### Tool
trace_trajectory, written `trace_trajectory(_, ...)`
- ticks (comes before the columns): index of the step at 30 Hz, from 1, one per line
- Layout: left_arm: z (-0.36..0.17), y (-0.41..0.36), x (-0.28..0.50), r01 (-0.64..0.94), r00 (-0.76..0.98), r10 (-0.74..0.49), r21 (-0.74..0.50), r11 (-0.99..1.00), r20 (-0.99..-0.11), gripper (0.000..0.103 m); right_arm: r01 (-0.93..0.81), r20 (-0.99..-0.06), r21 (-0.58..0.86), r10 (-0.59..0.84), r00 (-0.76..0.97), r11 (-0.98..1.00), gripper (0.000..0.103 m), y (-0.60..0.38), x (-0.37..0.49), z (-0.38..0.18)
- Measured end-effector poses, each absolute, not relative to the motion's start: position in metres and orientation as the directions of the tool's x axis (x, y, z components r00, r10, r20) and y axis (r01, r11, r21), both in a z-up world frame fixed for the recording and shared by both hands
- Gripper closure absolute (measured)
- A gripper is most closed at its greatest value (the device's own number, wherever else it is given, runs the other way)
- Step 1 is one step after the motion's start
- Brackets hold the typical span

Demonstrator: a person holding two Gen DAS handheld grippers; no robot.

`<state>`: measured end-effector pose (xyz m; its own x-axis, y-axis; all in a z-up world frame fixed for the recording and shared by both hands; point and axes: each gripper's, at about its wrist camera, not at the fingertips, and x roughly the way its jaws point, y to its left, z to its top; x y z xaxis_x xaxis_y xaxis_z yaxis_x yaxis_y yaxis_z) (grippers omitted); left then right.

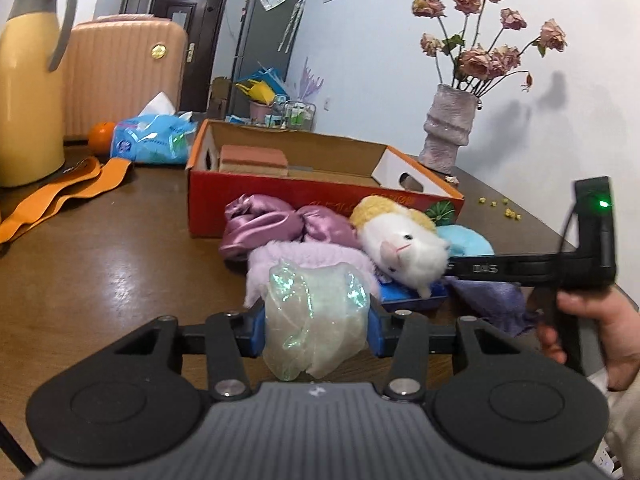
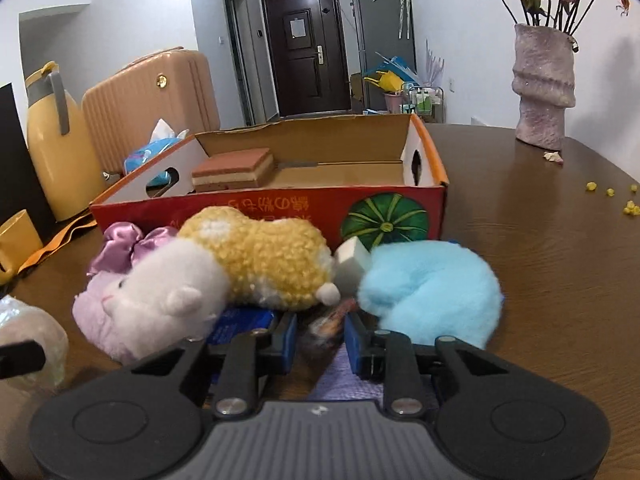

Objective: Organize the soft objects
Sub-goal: 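Carry the stuffing bag and snack into the box and open both grippers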

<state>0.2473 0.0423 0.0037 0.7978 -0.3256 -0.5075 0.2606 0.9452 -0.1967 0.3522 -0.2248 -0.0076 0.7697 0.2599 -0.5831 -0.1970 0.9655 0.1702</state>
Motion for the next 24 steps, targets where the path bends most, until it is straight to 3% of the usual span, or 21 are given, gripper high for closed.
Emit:
trace_trajectory(11, 0.007, 0.040, 0.236, 0.265, 0.806, -0.316, -0.171, 0.949, -0.501, 0.055, -0.213, -0.617, 0.074, 0.212, 0.758, 0.974, 0.086, -0.224, 0.338, -0.011)
trace_trajectory(17, 0.004, 0.038, 0.232, 0.279, 0.799, -0.331, -0.179, 0.943, -0.502, 0.055, -0.213, -0.611, 0.083, 0.219, 0.761, 0.973, 0.083, -0.243, 0.307, -0.002)
trace_trajectory(20, 0.005, 0.033, 0.233, 0.289, 0.796, -0.340, -0.179, 0.940, -0.500, 0.055, -0.204, -0.616, 0.090, 0.216, 0.758, 0.975, 0.075, -0.242, 0.313, -0.001)
trace_trajectory(24, 0.010, 0.031, 0.229, 0.300, 0.805, -0.342, -0.166, 0.940, -0.484, 0.055, -0.187, -0.648, 0.069, 0.186, 0.739, 0.980, 0.075, -0.236, 0.328, -0.009)
